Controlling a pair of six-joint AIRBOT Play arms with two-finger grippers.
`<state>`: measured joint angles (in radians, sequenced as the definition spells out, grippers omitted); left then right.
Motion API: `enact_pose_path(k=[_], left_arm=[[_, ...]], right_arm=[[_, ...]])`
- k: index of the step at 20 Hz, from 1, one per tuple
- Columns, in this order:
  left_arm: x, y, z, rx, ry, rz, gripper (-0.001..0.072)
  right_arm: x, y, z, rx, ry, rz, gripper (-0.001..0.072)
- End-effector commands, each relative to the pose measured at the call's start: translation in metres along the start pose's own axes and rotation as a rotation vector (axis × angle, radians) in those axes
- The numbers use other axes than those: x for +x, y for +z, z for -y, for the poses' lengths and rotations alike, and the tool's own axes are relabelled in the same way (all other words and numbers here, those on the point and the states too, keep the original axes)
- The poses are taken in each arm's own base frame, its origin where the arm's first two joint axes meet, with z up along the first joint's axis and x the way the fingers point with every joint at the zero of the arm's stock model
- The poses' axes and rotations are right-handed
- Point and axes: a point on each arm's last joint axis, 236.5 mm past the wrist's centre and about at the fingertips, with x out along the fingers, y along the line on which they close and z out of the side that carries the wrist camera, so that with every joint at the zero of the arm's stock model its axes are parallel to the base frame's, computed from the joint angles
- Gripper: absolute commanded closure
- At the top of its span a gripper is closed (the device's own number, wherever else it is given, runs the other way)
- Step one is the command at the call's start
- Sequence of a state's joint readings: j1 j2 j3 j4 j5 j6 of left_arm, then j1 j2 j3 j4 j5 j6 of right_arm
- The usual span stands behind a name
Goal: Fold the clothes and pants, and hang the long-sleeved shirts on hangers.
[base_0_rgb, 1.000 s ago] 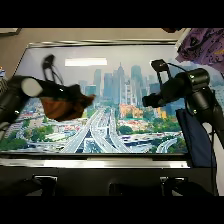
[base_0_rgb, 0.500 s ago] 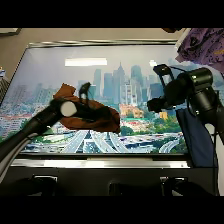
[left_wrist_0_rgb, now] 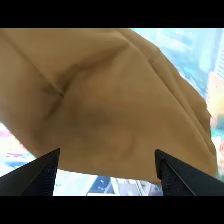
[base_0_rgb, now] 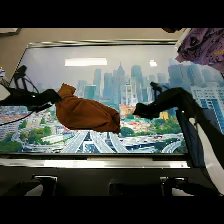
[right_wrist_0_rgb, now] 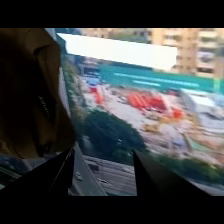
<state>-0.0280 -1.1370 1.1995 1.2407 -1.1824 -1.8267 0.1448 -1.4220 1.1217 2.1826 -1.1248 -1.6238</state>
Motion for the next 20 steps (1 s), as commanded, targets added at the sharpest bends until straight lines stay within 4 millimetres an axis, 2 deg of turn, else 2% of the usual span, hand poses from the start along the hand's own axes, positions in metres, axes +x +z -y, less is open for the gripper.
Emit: enact_pose_path(k=[1,3,6,8,10,11,12,14,15,18,20], left_arm=[[-0.018,0.019,-0.045,-0.084,0.052,0.046,0.0027],[-0.021,0.024,-0.054,-0.108,0.060,0.061,0.0027],[-0.022,0.023,-0.057,-0.115,0.065,0.056,0.0028],[-0.020,0.019,-0.063,-0.125,0.087,0.034,0.0026],[-0.017,0.019,-0.078,-0.156,0.127,0.031,0.0016],[-0.016,0.021,-0.087,-0.163,0.137,0.034,0.0016],[-0.016,0.024,-0.098,-0.166,0.146,0.043,0.0016],[-0.011,0.027,-0.122,-0.200,0.146,0.069,0.0018],[-0.002,0.025,-0.130,-0.220,0.112,0.074,0.0018],[0.044,0.007,-0.142,-0.294,0.012,0.069,0.0019],[0.077,-0.004,-0.139,-0.328,-0.051,0.050,0.0028]], right_arm=[[0.058,-0.006,-0.037,0.076,0.157,-0.030,0.0281],[0.083,-0.015,-0.044,0.072,0.142,-0.053,0.0284],[0.102,-0.019,-0.052,0.069,0.133,-0.047,0.0318],[0.106,-0.015,-0.054,0.086,0.129,-0.023,0.0384],[0.108,-0.013,-0.054,0.087,0.126,-0.013,0.0455],[0.107,-0.013,-0.052,0.083,0.121,-0.013,0.0551],[0.106,-0.012,-0.051,0.076,0.120,-0.011,0.0688],[0.097,-0.008,-0.046,0.078,0.118,-0.010,0.0689],[0.087,-0.002,-0.042,0.079,0.112,0.010,0.0689],[0.053,0.013,-0.034,0.095,0.110,0.065,0.0689],[0.035,0.018,-0.036,0.090,0.120,0.091,0.0689]])
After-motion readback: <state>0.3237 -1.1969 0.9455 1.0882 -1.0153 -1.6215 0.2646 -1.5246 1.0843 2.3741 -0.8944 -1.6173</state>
